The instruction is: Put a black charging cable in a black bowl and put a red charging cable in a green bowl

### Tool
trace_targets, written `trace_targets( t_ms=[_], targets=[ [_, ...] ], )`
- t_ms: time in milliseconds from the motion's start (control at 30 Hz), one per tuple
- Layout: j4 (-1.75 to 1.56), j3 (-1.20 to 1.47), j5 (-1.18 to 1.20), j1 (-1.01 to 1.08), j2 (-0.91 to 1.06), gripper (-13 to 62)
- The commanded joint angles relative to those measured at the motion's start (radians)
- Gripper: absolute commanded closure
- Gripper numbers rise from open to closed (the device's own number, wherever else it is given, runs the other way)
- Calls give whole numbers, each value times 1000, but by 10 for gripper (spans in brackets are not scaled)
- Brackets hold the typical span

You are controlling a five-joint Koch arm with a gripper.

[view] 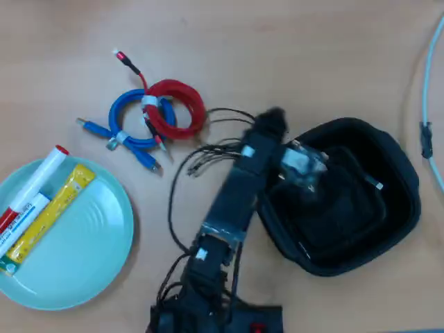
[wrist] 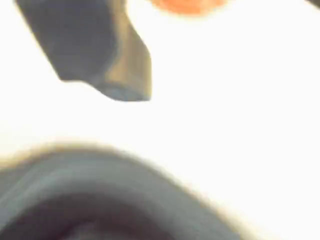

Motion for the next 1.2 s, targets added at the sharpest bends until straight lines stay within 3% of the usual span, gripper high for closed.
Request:
trace_targets(
  t_ms=[0, 100, 267, 600, 1000, 1067, 1167],
  targets=[
    [-18, -43, -9, -163, 54, -62],
    [-25, -60, 58, -314, 52, -62],
    [-25, -75, 396, -495, 5, -62],
    [-107, -84, 370, -649, -293, -58],
    [-103, -83, 345, -617, -370, -44],
    [-100, -81, 345, -614, -370, 29],
    [-104, -81, 344, -611, -374, 293]
  ],
)
